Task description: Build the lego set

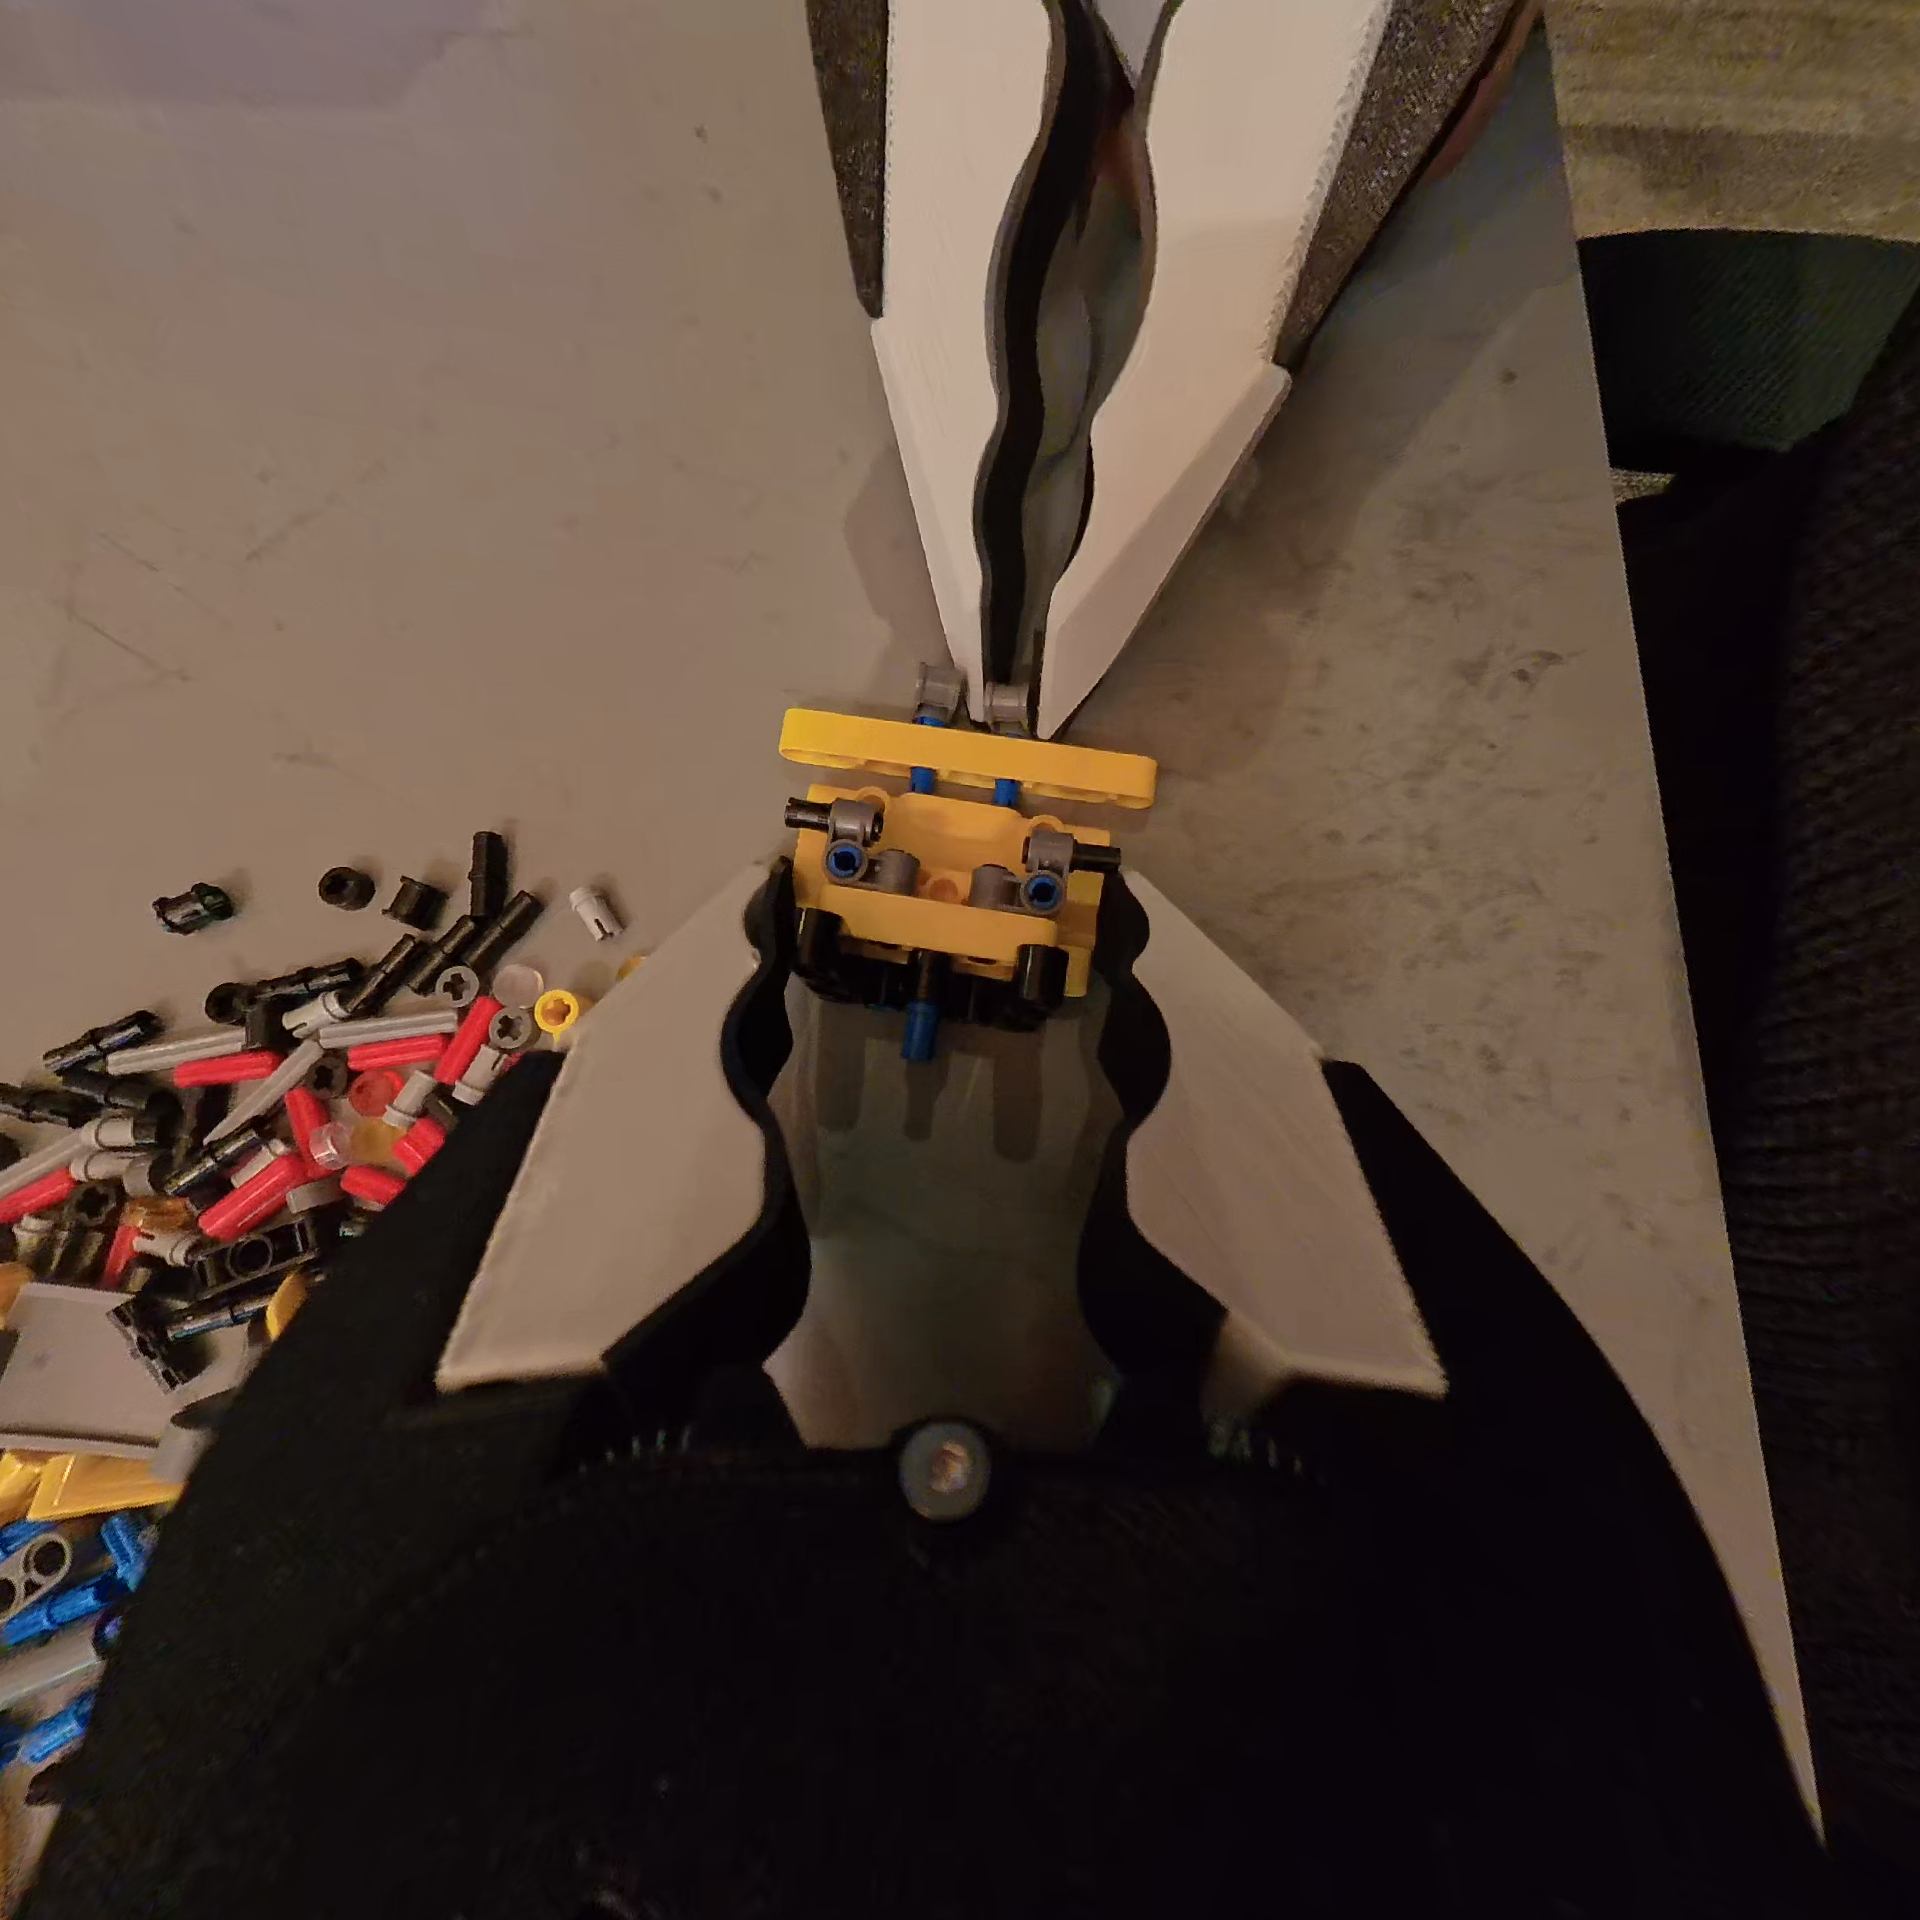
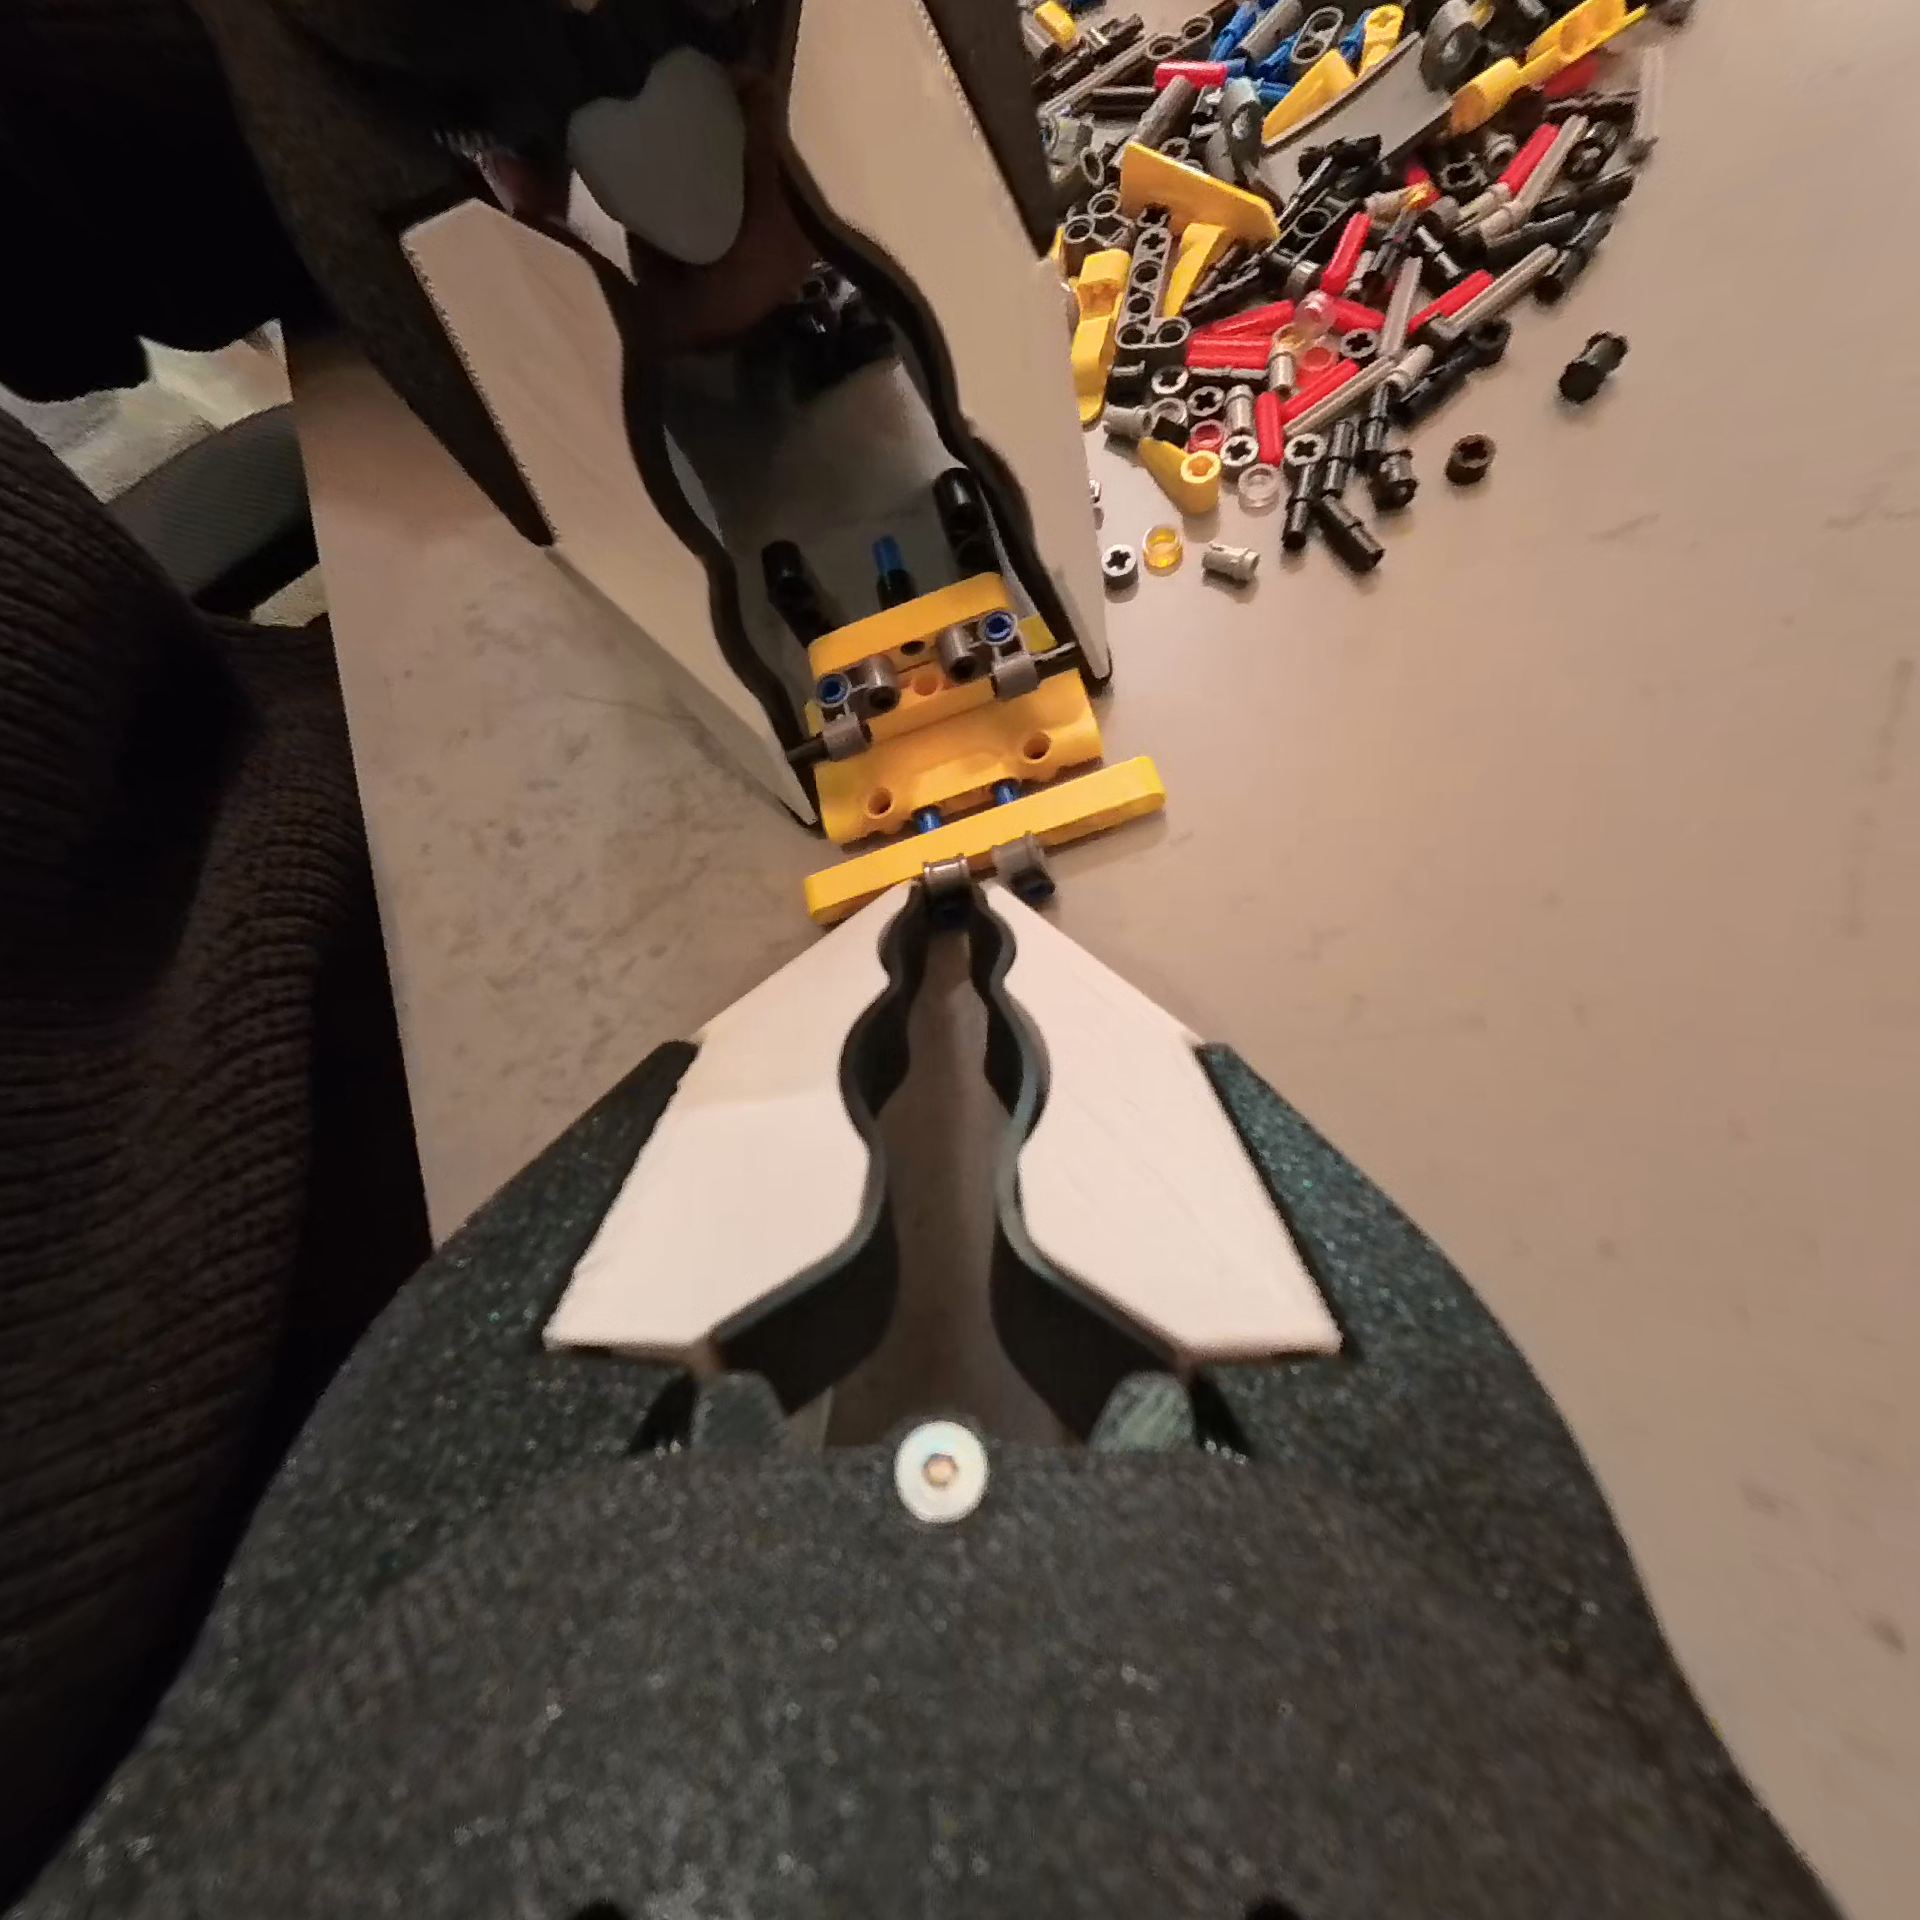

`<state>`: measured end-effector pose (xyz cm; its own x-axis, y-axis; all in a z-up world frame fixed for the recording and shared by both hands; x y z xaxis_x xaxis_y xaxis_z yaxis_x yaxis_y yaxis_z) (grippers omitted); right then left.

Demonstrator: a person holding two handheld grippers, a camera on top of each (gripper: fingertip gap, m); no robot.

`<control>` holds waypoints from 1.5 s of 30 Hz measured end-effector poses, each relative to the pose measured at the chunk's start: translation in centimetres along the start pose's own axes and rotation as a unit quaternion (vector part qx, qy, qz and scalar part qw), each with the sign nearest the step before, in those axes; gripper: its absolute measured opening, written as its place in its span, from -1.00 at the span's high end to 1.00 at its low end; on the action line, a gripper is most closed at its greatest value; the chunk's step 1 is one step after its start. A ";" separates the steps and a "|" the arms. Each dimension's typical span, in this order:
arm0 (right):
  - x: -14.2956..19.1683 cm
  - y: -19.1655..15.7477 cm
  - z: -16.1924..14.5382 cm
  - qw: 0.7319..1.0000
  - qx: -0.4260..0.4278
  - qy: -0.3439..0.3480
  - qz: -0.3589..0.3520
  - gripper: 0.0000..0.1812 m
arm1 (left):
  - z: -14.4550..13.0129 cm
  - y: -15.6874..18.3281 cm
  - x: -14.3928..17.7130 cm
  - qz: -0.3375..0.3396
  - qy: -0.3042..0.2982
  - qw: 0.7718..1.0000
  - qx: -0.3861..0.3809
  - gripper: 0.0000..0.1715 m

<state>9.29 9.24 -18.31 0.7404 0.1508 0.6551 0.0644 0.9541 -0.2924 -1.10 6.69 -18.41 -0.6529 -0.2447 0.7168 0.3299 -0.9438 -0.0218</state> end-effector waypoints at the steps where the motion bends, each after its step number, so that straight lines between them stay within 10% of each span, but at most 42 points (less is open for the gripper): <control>1: 0.0 -0.1 0.0 1.000 0.005 0.000 -0.006 0.95 | 0.0 0.0 0.0 0.001 0.000 1.000 0.002 0.35; 13: 1.3 -0.3 -0.7 0.999 0.047 0.006 -0.003 0.71 | -0.1 0.0 0.0 0.006 -0.002 1.000 -0.002 0.33; 45: 0.2 1.5 0.5 0.994 0.106 -0.021 0.001 0.94 | -0.1 0.0 0.0 0.003 -0.001 1.000 0.000 0.34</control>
Point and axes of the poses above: each gripper's, where its closed fingertips meet, x back along the fingers, z out of its top, y = z × x across the jaws, the point moved 6 cm from there along x, back along the fingers, and after that the axes turned 4 degrees about -x, right-handed, at the moved point
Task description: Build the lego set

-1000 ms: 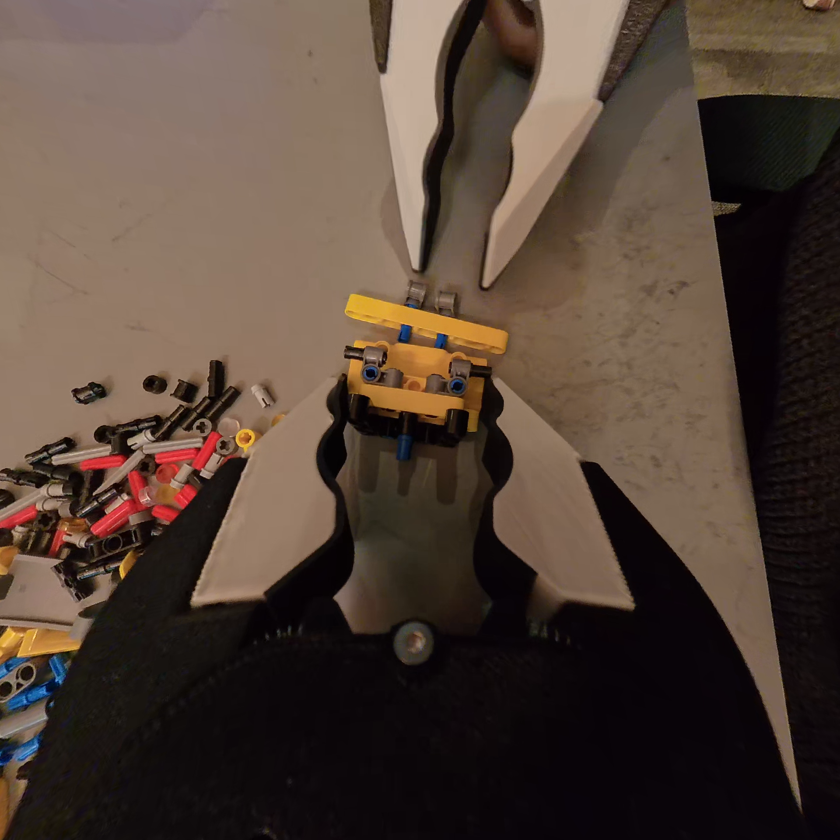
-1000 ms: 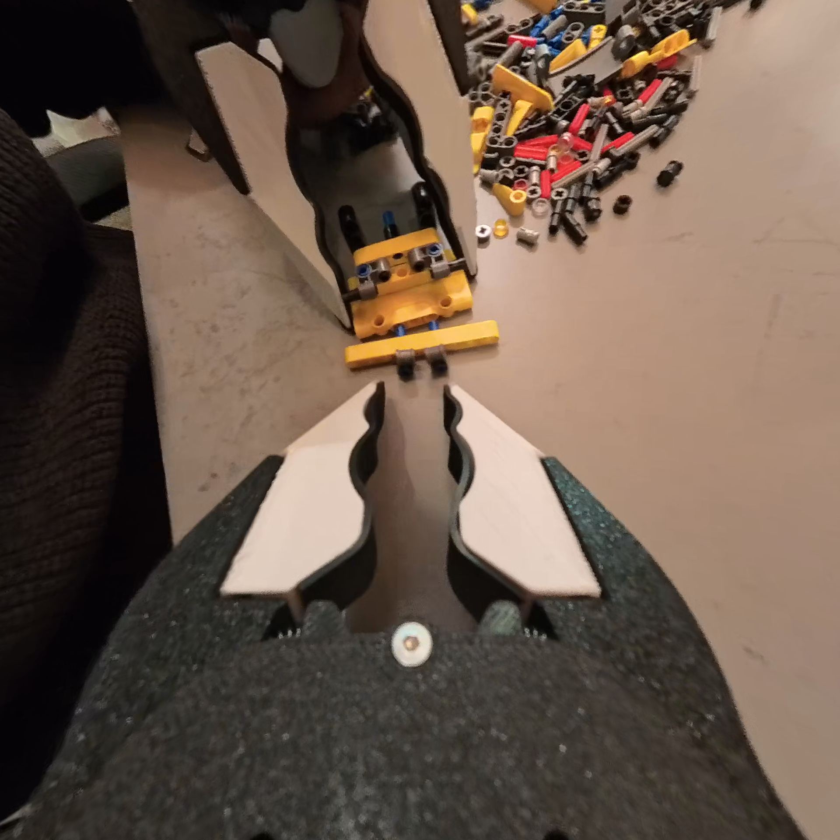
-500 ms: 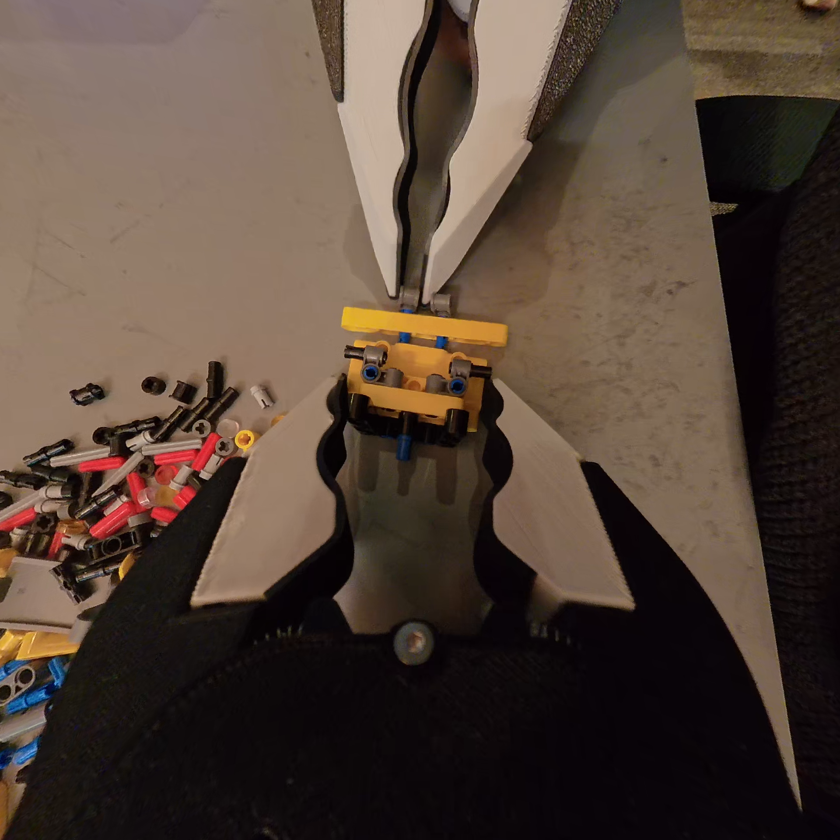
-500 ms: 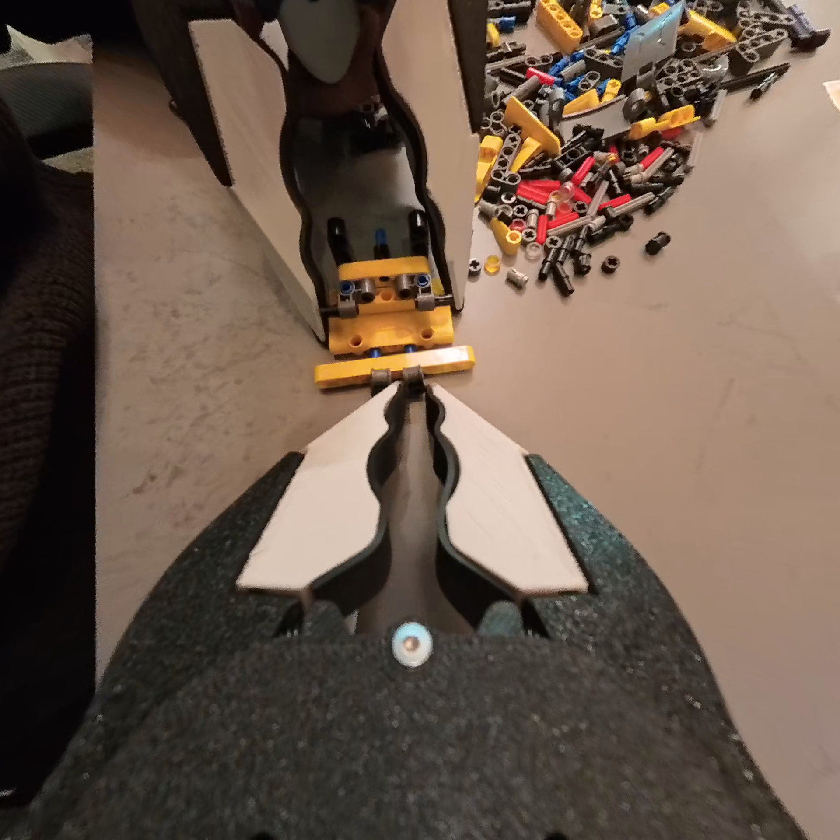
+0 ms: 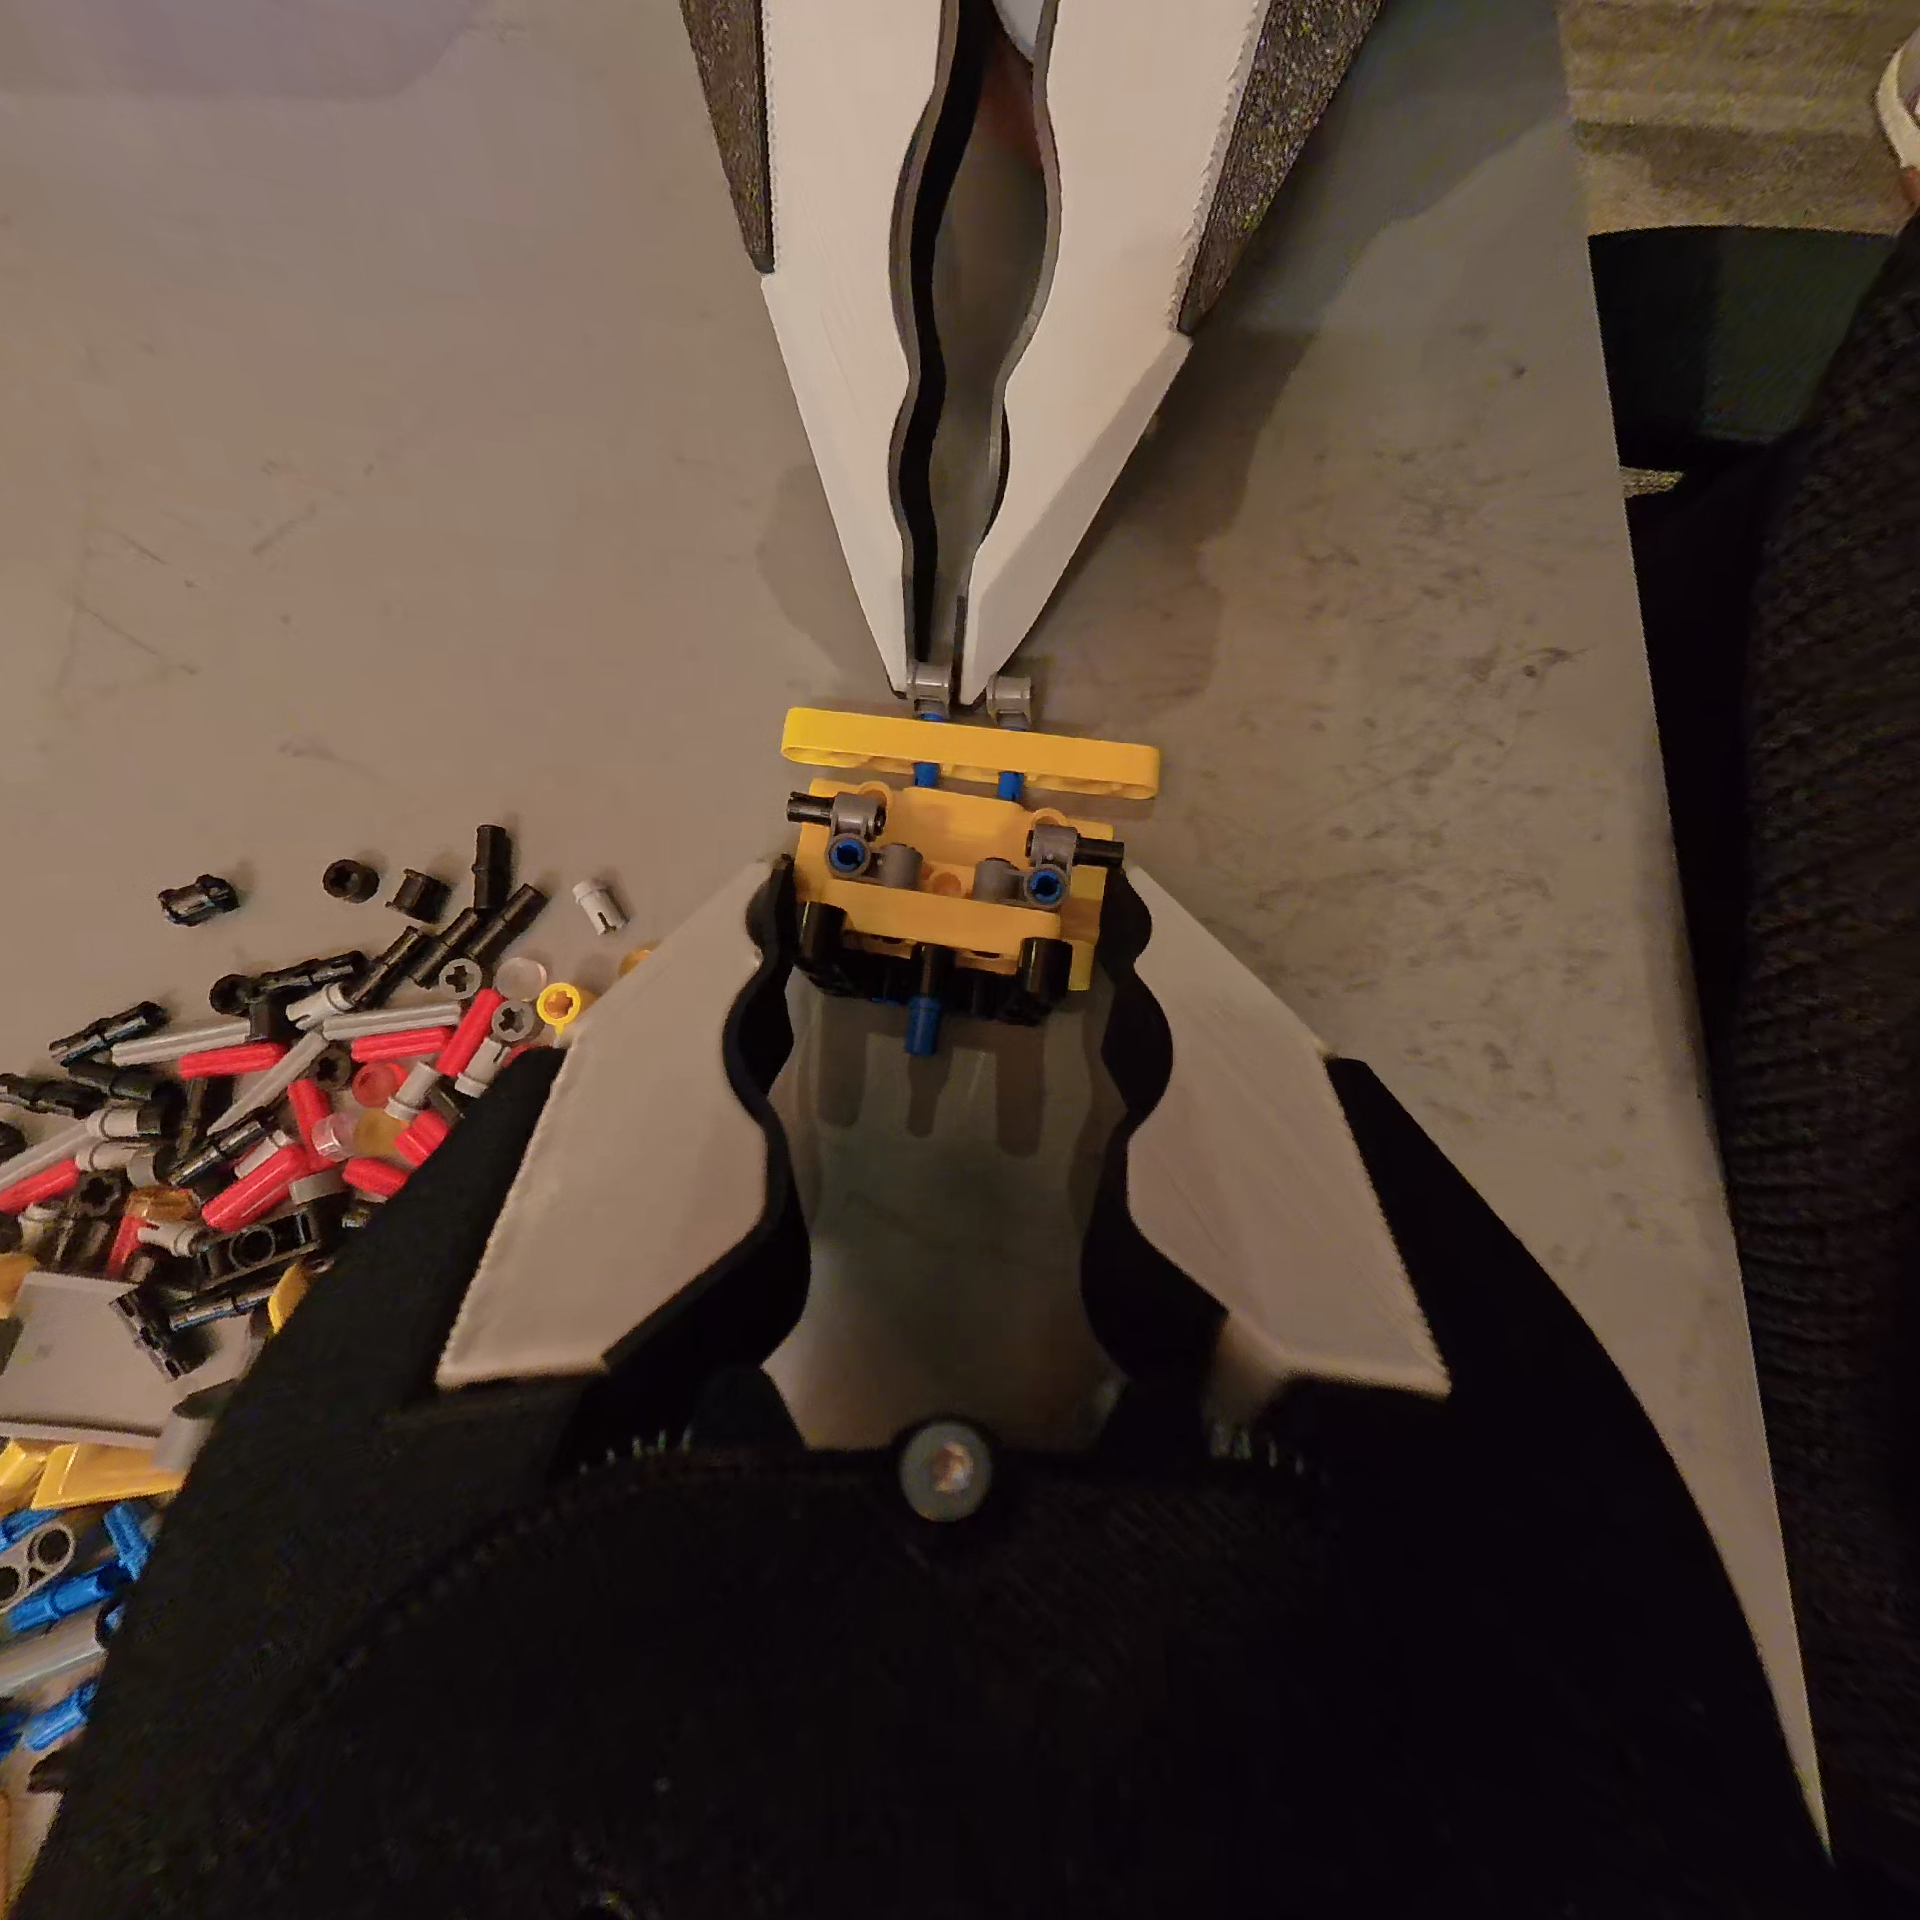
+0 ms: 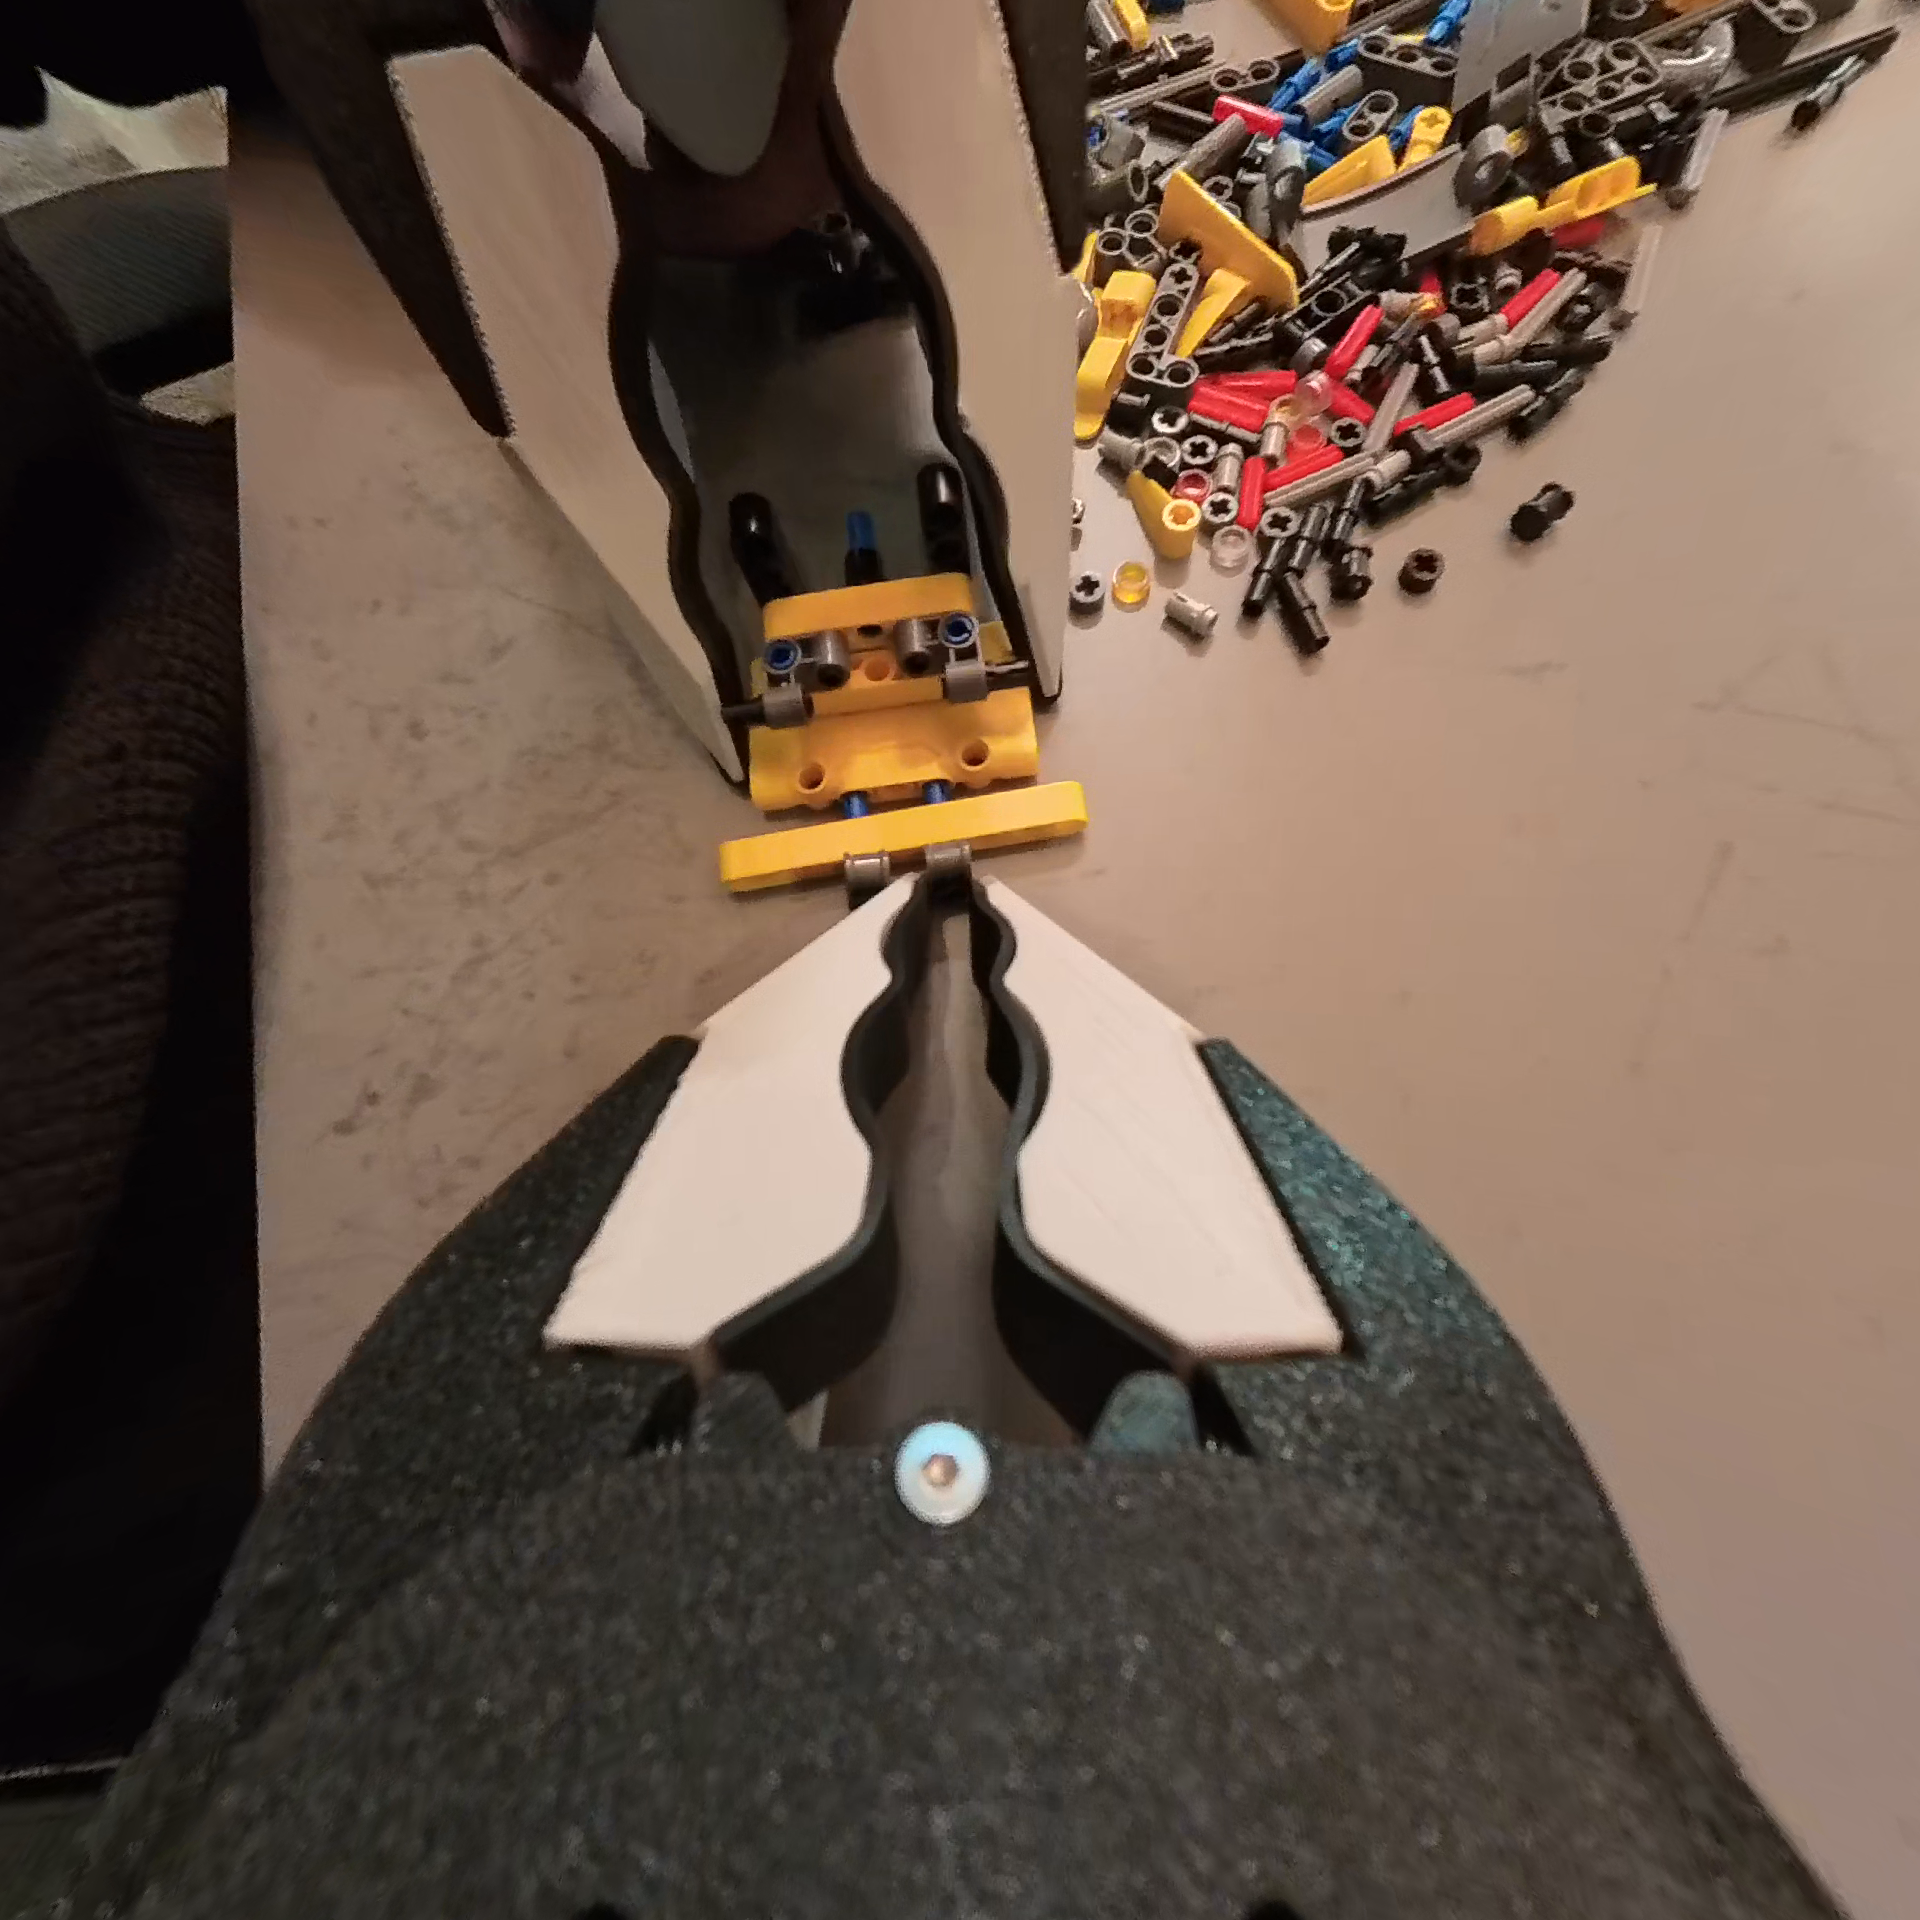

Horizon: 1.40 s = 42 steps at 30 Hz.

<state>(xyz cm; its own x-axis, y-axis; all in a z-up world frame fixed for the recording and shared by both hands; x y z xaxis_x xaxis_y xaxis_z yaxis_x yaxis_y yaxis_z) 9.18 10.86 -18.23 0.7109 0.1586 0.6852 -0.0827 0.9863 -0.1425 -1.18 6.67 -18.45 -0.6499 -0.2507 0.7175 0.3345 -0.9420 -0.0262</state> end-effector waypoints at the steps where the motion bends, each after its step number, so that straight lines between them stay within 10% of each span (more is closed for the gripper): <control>1: 0.0 0.0 0.0 1.000 -0.005 0.002 -0.003 0.94 | 0.0 0.0 0.0 0.000 0.000 1.000 0.001 0.34; 29: -0.1 0.4 0.0 0.990 -0.137 0.024 0.022 0.94 | 0.0 0.0 0.0 0.007 0.002 1.000 0.013 0.35; 42: -0.1 0.1 0.0 0.999 -0.050 0.010 0.002 0.91 | 0.0 -0.1 0.0 -0.003 0.001 1.000 0.016 0.34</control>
Point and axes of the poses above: each gripper's, where its closed fingertips meet, x back along the fingers, z out of its top, y = z × x across the jaws, the point moved 6 cm from there along x, back along the fingers, and after that the axes turned 4 degrees about -x, right-handed, at the moved point
